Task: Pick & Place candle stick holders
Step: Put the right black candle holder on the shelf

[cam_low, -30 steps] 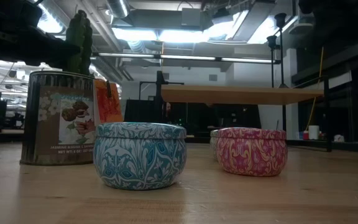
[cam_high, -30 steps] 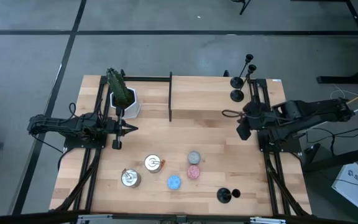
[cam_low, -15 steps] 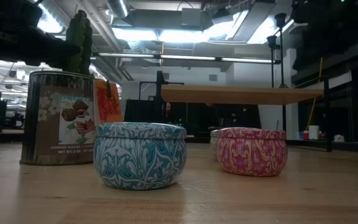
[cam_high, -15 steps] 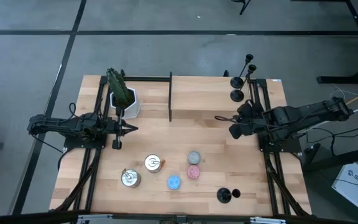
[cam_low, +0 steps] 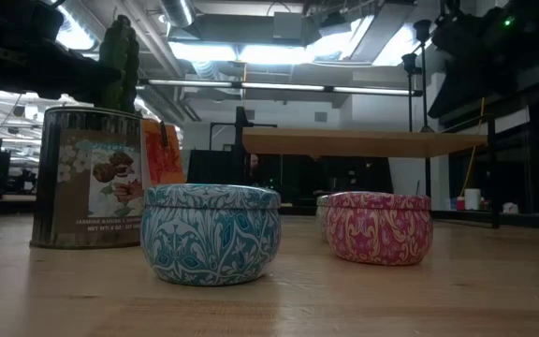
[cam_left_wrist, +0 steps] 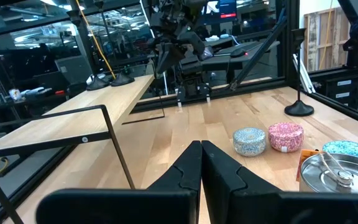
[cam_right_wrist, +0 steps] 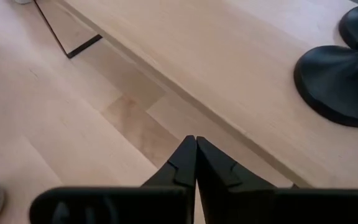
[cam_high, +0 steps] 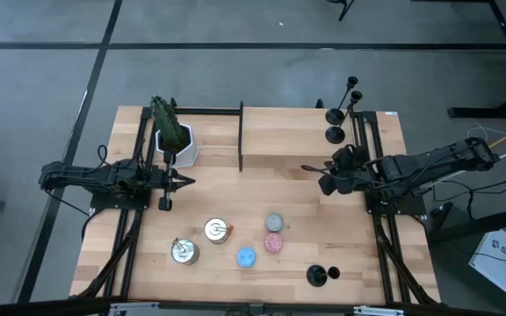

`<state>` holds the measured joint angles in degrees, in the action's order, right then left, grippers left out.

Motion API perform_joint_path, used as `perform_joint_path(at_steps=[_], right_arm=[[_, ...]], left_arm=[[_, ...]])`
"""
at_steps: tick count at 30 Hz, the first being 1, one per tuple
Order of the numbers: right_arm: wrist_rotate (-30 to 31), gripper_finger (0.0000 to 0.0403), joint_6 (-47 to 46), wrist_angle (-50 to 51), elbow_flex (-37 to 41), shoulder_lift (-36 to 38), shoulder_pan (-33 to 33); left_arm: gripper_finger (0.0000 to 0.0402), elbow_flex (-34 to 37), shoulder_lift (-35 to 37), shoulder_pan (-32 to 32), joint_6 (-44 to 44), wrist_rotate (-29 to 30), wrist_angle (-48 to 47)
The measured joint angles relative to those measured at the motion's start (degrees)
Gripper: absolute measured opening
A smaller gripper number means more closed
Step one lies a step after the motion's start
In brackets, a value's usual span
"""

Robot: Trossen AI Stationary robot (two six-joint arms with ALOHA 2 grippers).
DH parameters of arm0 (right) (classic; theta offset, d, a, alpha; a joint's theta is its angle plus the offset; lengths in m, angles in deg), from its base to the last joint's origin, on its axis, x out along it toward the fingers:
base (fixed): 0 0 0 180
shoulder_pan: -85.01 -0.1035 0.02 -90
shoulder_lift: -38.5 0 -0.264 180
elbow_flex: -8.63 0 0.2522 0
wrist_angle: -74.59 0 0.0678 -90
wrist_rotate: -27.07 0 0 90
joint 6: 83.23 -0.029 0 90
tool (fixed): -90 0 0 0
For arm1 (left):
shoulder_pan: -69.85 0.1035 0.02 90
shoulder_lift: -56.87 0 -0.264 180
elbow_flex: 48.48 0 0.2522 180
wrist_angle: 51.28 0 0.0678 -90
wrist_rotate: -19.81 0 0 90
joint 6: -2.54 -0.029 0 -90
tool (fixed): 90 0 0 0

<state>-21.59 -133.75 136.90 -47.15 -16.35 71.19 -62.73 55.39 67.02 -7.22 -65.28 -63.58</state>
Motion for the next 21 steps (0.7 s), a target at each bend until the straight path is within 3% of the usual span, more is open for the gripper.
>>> perform_joint_path(at_steps=[14,21], right_arm=[[0.22,0.0011,-0.77,0.05,0.00,0.00,0.52],[5.02,0.0011,-5.86,0.16,0.00,0.00,4.08]], left_arm=[[0.0004,-0.01,0.01,0.01,0.00,0.00,-0.01],[0.0004,0.00,-0.01,0.00,0.00,0.00,-0.01]])
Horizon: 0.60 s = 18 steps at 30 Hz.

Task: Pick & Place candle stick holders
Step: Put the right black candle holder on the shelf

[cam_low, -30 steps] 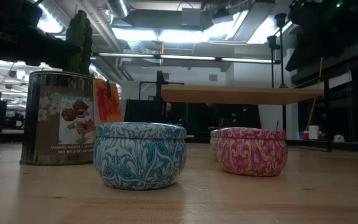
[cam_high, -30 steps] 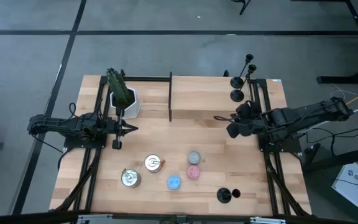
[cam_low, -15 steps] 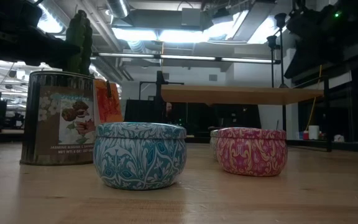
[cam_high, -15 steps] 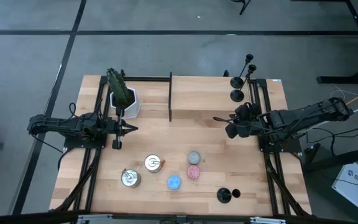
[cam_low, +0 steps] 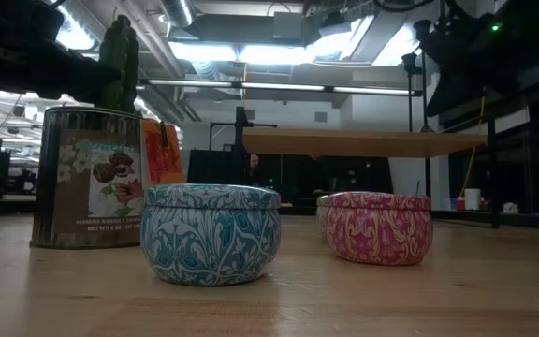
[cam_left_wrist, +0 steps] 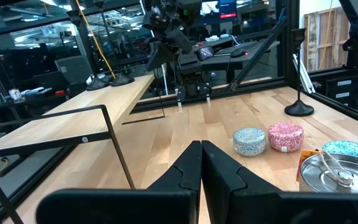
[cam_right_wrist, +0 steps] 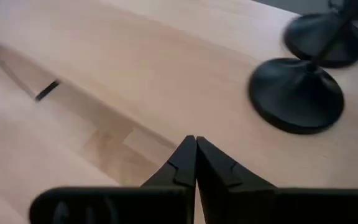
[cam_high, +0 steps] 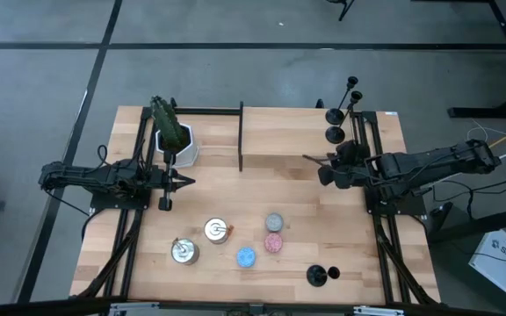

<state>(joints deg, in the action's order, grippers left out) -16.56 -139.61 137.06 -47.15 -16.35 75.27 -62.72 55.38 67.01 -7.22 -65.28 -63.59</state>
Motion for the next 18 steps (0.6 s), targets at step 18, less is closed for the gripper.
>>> perform_joint_path(at_steps=[18], right_arm=[[-3.10,0.0011,-2.90,1.87,-0.03,-2.15,12.89]], left_arm=[[0.0004,0.01,0.01,-0.02,0.00,0.00,0.00]])
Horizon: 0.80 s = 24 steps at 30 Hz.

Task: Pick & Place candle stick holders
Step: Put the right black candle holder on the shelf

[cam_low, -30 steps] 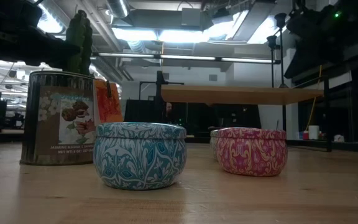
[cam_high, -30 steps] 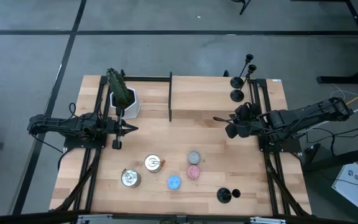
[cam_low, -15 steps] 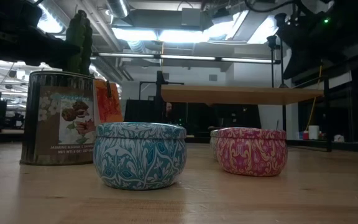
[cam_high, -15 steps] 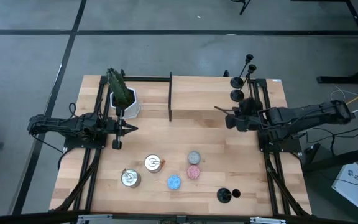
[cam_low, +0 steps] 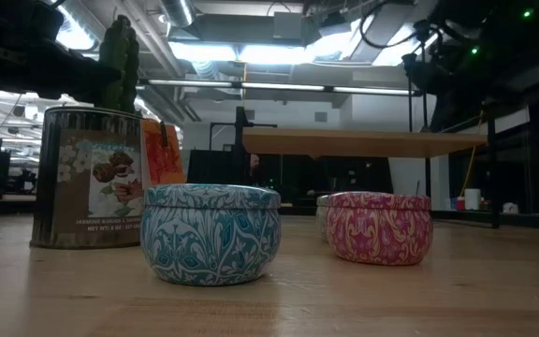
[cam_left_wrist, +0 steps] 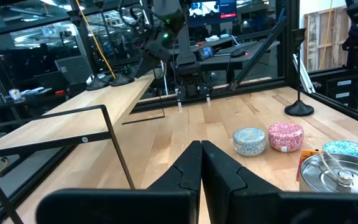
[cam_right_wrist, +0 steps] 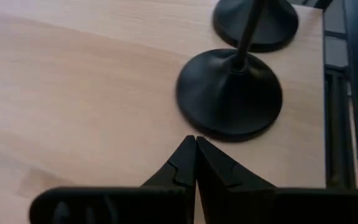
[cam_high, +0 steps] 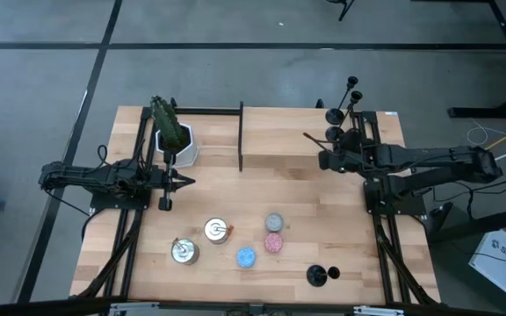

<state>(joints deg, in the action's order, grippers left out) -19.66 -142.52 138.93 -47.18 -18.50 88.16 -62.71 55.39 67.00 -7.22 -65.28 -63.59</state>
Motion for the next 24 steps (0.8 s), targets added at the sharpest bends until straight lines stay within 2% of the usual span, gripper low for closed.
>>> perform_joint_path(at_steps=[8,24], right_arm=[[1.12,0.0011,1.80,-0.74,-0.05,-3.12,3.57],[4.74,0.0012,1.88,-0.62,-0.05,-3.81,4.09]], left_arm=[[0.0004,0.00,0.00,0.00,0.00,-0.01,0.00],[0.0004,0.01,0.00,0.02,0.00,-0.01,0.00]])
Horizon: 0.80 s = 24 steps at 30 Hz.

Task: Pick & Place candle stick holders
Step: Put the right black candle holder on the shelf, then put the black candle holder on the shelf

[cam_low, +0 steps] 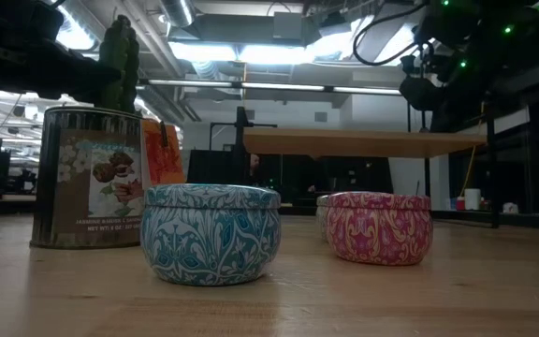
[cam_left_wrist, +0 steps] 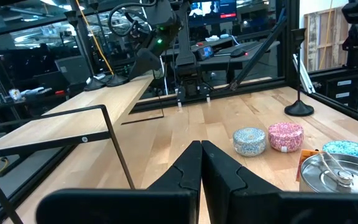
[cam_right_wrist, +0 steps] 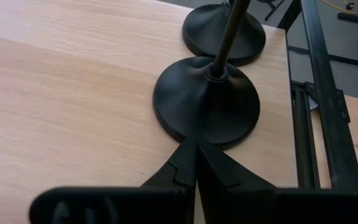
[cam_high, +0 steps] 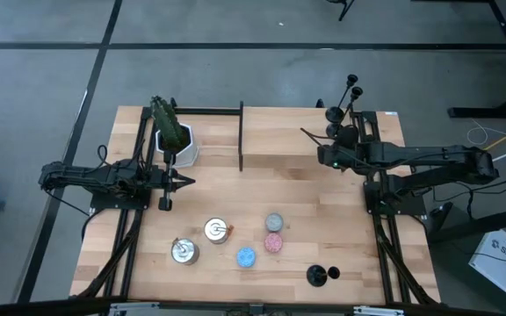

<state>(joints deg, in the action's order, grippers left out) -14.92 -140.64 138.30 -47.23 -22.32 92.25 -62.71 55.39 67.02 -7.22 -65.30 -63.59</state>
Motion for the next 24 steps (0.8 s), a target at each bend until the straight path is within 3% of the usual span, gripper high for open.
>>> perform_joint_path(at_steps=[7,13,24], right_arm=[[-2.59,0.0012,2.27,0.53,-1.87,0.14,-1.59],[-5.64,0.0012,4.37,0.55,-4.79,0.17,-7.75],[-5.64,0.0012,5.36,-0.08,-9.04,0.20,-18.32]], left_arm=[[0.0004,-0.01,0.00,-0.01,0.00,0.01,0.01],[0.0004,-0.02,0.01,-0.02,0.00,0.01,0.00],[0.0004,0.00,0.00,-0.01,0.00,0.01,0.00]])
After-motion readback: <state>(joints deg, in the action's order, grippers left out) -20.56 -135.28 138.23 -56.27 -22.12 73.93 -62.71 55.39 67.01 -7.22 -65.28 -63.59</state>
